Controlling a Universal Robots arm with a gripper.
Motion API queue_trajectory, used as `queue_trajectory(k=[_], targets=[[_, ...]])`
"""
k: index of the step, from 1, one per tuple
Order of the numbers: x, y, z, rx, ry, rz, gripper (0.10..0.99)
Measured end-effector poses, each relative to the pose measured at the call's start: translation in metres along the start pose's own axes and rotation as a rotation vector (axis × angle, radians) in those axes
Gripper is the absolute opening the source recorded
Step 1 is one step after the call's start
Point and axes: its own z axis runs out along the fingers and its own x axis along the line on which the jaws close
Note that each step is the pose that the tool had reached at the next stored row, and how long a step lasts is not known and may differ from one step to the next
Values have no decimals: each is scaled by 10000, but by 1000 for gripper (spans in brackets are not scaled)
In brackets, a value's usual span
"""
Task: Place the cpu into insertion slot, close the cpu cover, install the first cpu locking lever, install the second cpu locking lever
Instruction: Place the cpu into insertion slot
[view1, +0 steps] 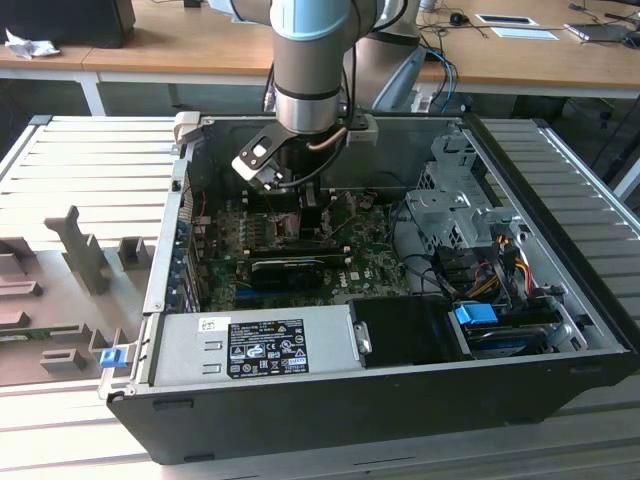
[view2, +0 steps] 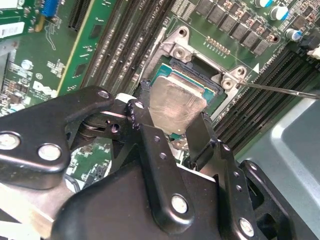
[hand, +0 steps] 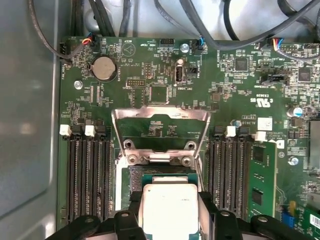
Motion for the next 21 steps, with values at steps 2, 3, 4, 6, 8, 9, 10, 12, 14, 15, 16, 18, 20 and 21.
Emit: queue_trajectory(k=[2,3,4,6,8,9,10,12,14,15,16,18,20,21], targets=[[35,-1,17,0,-1,63,529],[39,-1,29,1,-3,143,529],[41,-1,47,3,-8,311,529],[42,-2,65,3,-10,342,529],[44,-3,81,4,-10,342,529],[45,-3,85,3,-9,343,529],[46,-3,91,4,-10,343,529],[47,-3,104,3,-10,342,529],[47,-4,104,5,-12,343,529],[47,-4,105,4,-10,343,529],[47,-4,105,5,-10,342,529],[47,-3,107,4,-10,343,541],[51,-4,109,3,15,344,604],[61,-3,112,2,49,347,604]])
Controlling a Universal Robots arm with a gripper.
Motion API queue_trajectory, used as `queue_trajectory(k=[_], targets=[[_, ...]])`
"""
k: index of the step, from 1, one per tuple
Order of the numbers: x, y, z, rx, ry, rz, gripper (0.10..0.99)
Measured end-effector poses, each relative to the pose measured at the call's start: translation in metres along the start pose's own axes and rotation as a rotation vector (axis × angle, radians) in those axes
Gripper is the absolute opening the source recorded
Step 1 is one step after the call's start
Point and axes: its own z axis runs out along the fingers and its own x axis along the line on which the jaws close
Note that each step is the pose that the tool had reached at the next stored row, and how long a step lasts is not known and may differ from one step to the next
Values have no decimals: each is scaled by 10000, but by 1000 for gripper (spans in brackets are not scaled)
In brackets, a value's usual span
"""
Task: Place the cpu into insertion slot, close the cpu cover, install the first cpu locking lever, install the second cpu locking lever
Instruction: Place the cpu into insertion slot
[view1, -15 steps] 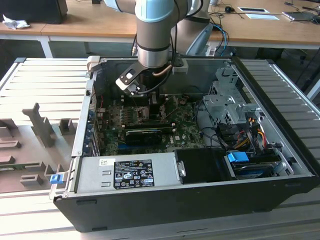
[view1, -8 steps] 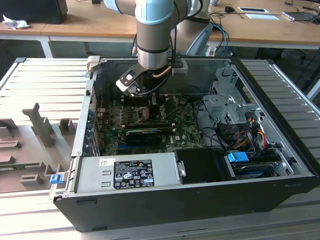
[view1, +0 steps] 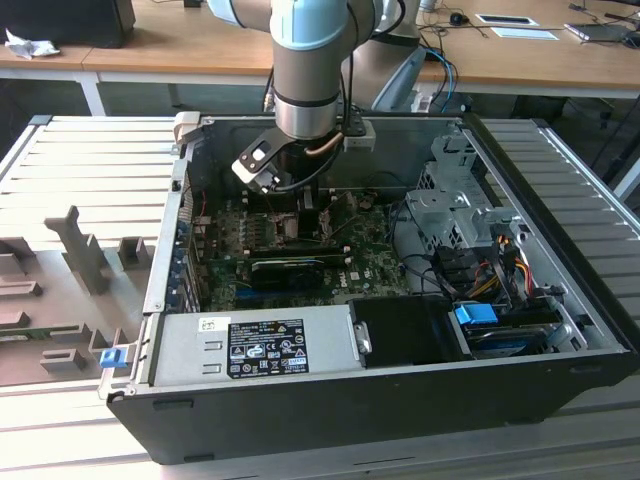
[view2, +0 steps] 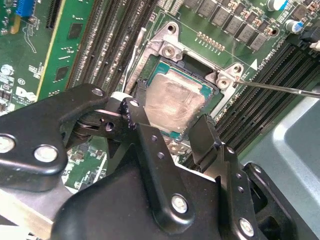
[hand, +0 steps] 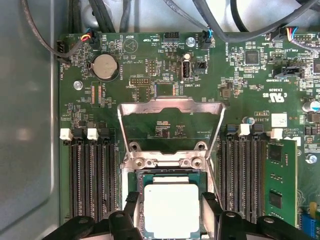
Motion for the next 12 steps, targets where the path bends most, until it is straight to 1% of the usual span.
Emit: queue_trajectory(k=[5,6,7,8,9,10,11,12], targets=[[17,0,8,3,116,1,604],[17,0,8,2,121,2,604],[16,1,-29,4,114,1,604],[16,2,-87,7,113,1,604],[-2,4,-119,7,70,-1,525],[-15,4,-122,7,64,-1,341],[-19,3,-125,8,62,1,278],[-20,3,-128,9,60,2,278]])
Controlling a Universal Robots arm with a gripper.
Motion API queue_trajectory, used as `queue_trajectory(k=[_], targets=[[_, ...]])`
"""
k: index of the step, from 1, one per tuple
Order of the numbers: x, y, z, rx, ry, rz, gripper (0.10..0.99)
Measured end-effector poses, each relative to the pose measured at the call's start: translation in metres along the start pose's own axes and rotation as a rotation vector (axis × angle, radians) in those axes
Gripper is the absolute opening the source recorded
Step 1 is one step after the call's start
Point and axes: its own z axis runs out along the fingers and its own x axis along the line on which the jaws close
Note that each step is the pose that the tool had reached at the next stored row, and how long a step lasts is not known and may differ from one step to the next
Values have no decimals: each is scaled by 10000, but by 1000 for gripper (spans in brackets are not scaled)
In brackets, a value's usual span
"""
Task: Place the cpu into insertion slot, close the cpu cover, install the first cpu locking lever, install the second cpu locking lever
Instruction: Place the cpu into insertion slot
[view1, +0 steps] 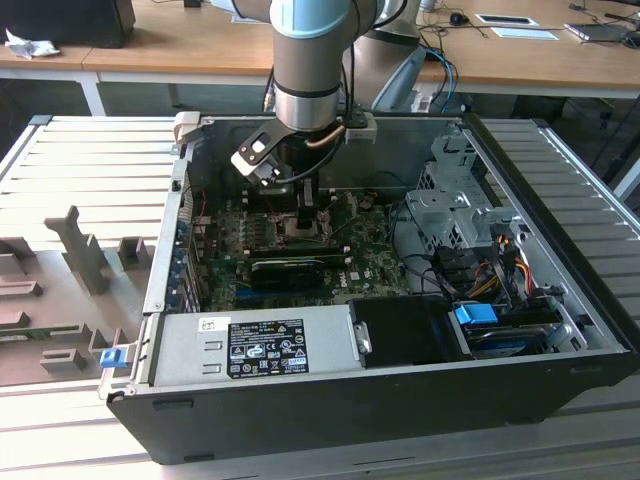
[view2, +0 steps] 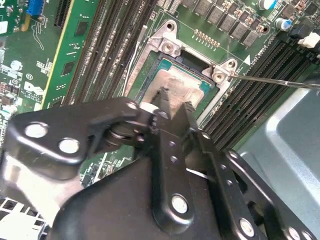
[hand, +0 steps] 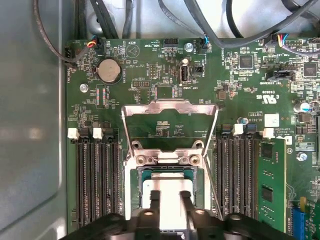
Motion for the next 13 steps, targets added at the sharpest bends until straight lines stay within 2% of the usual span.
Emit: queue_trajectory(k=[1,4,13], targets=[[0,0,-3,-1,-1,0,278],[-1,2,-33,-2,-28,-4,106],[0,5,-134,-3,-61,-4,106]])
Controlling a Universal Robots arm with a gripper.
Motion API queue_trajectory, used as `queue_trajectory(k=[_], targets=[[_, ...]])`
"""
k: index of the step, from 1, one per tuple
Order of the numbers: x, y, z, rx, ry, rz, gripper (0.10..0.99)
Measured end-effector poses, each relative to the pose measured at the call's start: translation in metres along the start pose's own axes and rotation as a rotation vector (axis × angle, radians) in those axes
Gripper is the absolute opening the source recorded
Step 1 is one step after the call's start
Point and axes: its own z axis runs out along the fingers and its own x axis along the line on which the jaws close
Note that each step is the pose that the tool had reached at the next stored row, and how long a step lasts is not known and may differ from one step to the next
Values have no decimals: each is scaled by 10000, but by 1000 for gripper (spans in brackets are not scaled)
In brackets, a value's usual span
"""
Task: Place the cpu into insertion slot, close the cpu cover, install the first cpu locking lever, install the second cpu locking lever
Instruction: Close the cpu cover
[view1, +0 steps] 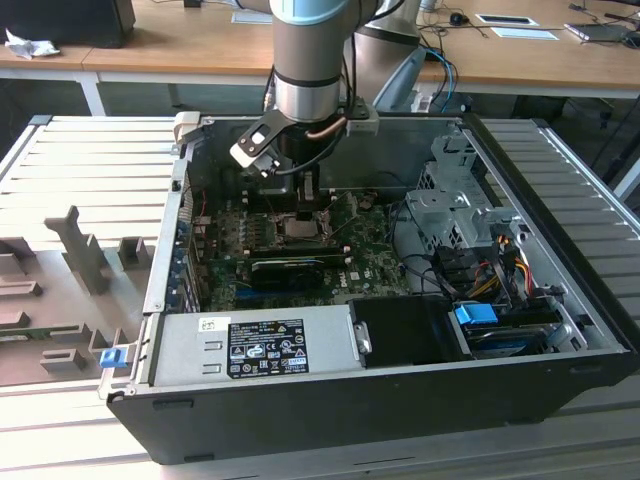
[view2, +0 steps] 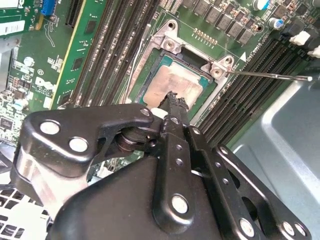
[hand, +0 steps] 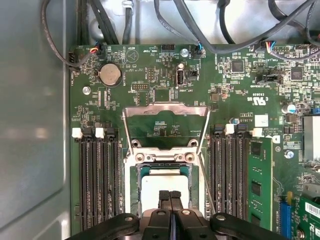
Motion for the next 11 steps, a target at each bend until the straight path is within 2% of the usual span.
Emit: queue_trajectory(k=[6,11], targets=[[-16,57,1,1,1,0,106],[-14,58,-36,2,2,0,106]])
